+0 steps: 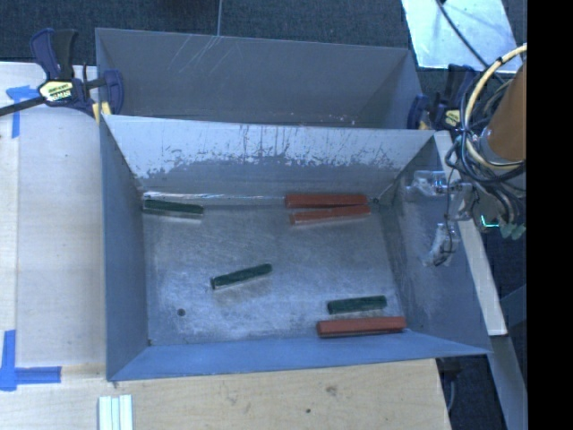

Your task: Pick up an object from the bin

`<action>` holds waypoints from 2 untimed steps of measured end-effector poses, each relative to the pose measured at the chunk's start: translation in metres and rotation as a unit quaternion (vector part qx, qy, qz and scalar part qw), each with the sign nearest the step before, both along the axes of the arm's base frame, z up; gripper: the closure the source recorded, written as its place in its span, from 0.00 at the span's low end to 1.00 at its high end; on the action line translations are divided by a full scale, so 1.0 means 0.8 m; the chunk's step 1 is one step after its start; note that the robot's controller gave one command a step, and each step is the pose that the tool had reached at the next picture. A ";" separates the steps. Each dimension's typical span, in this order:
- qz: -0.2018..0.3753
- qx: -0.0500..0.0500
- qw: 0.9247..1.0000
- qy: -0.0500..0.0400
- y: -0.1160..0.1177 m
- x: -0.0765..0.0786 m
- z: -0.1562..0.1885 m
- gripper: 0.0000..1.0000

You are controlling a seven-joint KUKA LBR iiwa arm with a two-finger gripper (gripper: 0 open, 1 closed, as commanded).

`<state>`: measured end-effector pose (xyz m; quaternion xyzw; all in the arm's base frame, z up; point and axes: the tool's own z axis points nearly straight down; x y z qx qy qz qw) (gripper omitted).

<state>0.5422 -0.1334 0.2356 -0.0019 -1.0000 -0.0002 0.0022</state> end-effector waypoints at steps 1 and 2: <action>0.091 0.002 0.996 0.001 0.114 -0.062 -0.132 0.00; 0.078 0.000 0.997 0.000 0.042 -0.064 -0.211 0.00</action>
Offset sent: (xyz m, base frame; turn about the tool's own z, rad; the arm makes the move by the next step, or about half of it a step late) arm -0.0478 0.0879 -0.1020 -0.1769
